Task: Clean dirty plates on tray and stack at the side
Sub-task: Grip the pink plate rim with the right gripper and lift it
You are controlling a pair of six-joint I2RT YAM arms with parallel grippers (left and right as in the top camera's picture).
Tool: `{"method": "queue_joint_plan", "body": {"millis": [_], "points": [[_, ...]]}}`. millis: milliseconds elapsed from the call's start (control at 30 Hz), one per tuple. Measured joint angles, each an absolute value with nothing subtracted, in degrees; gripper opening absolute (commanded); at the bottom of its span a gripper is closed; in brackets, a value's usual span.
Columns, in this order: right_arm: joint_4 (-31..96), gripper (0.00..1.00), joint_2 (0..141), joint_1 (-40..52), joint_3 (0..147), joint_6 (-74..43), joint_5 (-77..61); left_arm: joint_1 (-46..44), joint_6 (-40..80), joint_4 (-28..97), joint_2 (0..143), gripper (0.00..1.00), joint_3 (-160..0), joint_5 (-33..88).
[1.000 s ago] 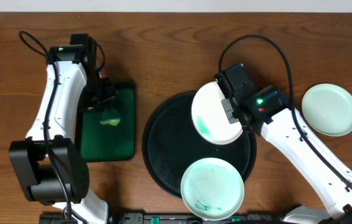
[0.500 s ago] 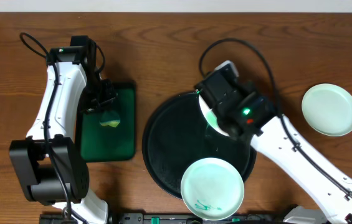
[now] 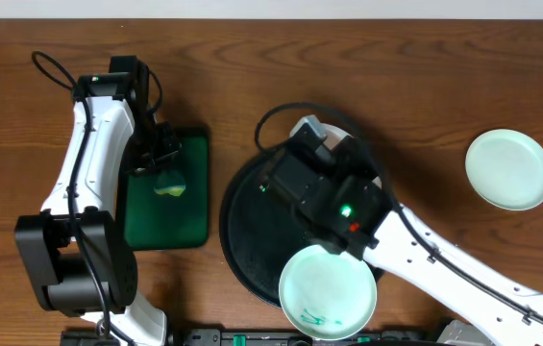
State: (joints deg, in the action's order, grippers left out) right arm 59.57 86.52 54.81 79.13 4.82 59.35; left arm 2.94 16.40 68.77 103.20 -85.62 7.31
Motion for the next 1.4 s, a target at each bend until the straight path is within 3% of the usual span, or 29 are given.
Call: {"method": "queue_joint_plan", "body": {"millis": [367, 1400], "points": [[59.6, 0.01, 86.5, 58.8, 79.1, 8.2, 64.6, 3.0, 16.4, 68.8, 103.2, 0.07, -85.6, 7.3], [59.5, 0.01, 86.5, 58.8, 79.1, 9.3, 66.7, 3.0, 16.4, 68.8, 103.2, 0.07, -85.6, 7.3]]}}
